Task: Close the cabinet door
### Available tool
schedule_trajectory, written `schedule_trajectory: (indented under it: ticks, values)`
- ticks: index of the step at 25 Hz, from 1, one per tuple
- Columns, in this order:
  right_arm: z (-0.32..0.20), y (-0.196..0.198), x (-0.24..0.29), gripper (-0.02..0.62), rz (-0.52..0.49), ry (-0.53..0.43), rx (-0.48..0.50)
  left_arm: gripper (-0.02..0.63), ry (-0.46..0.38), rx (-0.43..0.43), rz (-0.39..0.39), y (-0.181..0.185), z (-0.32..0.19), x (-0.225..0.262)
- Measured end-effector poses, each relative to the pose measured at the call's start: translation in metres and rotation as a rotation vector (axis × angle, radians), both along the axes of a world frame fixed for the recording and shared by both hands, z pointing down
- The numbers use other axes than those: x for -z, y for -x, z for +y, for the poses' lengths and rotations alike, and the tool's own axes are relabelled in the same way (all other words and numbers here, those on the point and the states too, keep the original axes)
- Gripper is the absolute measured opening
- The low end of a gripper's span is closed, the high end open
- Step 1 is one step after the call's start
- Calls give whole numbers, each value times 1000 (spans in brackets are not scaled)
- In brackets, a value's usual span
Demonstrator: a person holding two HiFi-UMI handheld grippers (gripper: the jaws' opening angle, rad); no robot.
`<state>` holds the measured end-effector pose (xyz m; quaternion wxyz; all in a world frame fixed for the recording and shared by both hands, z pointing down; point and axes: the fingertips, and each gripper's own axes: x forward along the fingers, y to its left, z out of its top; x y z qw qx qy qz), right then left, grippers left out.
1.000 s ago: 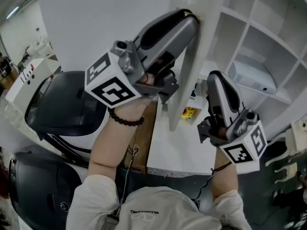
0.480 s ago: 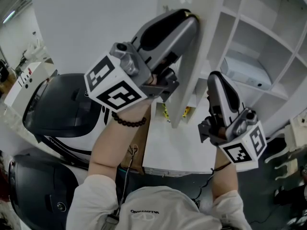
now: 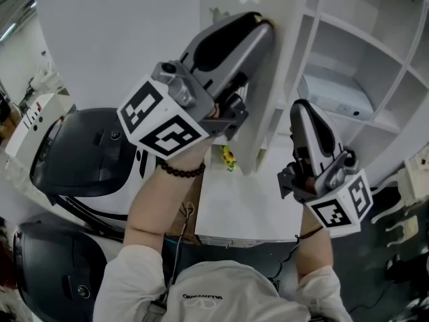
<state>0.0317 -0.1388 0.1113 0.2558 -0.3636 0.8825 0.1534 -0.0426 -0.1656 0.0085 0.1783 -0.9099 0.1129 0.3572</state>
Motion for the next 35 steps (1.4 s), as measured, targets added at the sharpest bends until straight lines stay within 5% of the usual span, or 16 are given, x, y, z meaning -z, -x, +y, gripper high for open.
schedule_trajectory:
  ticks: [35]
  values:
    - [-46, -80, -24, 11, 31, 32, -152, 71, -112, 388, -77, -105, -51, -1]
